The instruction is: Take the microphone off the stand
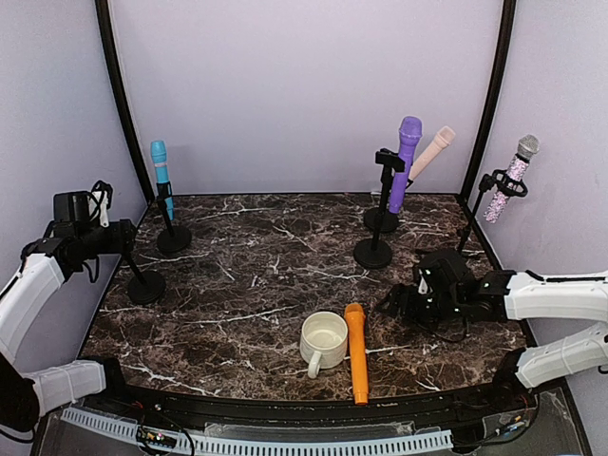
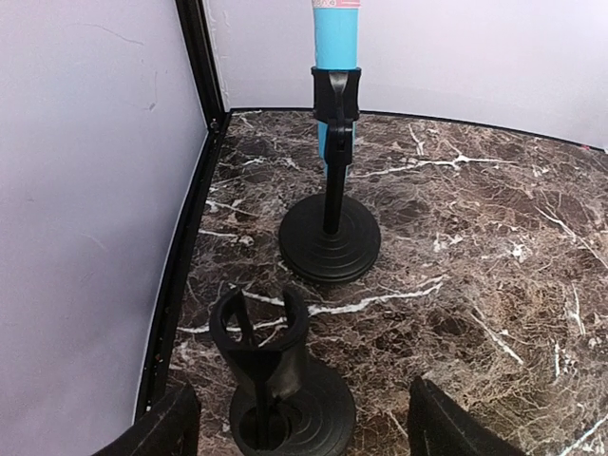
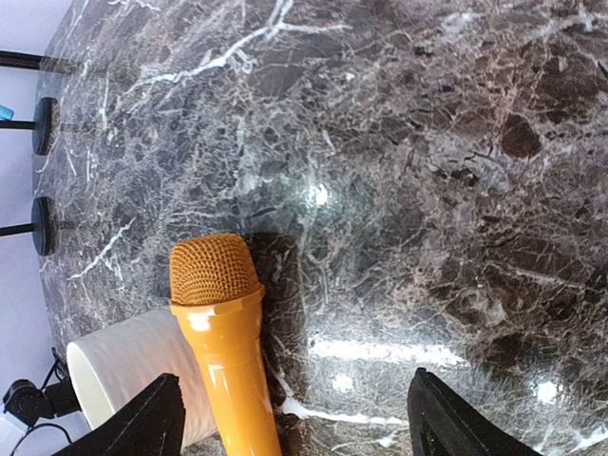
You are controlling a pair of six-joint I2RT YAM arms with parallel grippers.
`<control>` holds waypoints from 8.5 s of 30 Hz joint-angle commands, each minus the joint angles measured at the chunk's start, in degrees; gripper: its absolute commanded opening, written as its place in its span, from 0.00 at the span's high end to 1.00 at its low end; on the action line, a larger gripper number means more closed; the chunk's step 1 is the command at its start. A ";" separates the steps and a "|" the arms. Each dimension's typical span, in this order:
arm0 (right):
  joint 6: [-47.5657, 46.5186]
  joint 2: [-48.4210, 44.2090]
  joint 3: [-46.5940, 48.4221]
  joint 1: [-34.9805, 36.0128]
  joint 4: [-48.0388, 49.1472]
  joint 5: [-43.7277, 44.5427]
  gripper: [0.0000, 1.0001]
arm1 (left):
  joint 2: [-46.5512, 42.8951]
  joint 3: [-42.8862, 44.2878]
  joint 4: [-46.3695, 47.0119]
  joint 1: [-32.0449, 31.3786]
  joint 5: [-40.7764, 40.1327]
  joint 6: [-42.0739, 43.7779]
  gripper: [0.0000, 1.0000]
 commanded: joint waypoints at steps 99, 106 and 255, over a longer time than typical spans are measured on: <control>-15.33 -4.67 16.51 -0.23 2.70 1.60 0.11 | 38.43 26.31 11.85 -7.39 10.05 10.99 1.00; -16.62 -8.39 14.65 -0.22 4.67 0.21 0.11 | 31.22 21.70 10.75 -14.37 11.82 8.22 1.00; -19.85 11.78 40.84 21.03 3.79 26.36 0.75 | 21.17 3.42 4.20 -59.26 7.98 10.98 1.00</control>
